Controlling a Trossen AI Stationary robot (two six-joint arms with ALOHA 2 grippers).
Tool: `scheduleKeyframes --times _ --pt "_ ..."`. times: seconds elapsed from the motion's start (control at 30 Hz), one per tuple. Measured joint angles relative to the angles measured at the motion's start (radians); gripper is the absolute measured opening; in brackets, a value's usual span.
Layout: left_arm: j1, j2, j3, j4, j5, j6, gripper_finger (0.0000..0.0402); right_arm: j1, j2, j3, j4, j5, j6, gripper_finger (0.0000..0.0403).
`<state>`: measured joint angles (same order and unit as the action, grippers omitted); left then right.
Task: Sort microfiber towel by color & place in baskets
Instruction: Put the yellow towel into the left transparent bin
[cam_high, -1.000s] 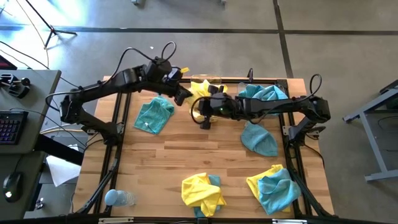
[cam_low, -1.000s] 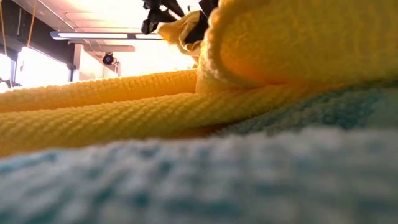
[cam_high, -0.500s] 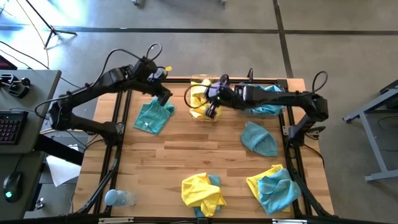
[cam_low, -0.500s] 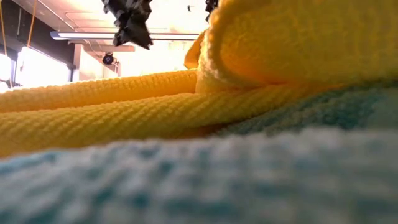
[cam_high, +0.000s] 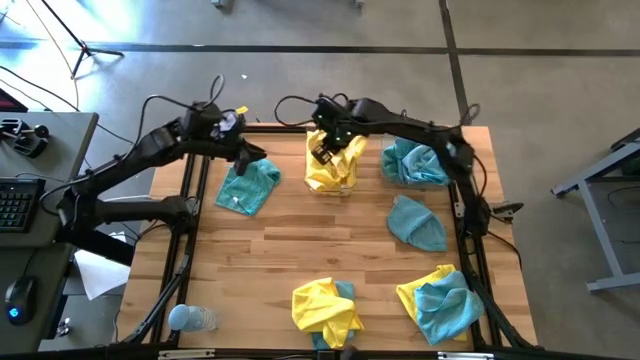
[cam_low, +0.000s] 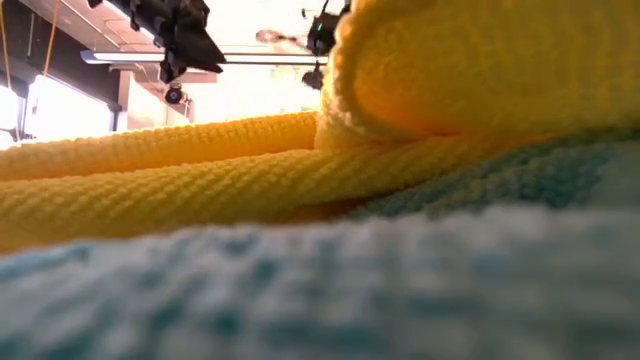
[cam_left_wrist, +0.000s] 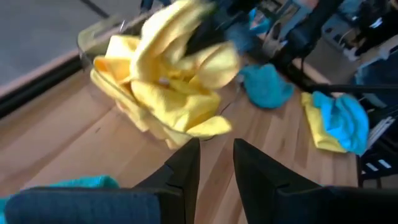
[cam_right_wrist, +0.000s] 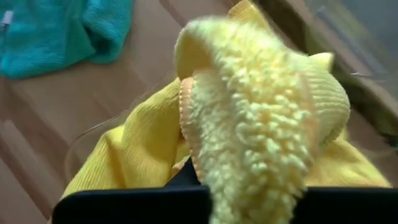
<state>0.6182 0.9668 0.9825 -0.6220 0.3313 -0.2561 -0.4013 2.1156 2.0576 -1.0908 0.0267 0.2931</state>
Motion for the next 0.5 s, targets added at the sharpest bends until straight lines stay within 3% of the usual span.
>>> scheduleKeyframes --times 0.27,0.5 --pt "0.000 -0.118 0.000 -0.023 0.000 0.005 0.0082 -0.026 0.198 0.040 -0.009 -0.030 0.049 0.0033" --pt "0.000 -0.175 0.000 -0.082 0.000 0.006 0.0082 -0.025 0.278 0.042 -0.013 -0.029 0.112 0.0112"
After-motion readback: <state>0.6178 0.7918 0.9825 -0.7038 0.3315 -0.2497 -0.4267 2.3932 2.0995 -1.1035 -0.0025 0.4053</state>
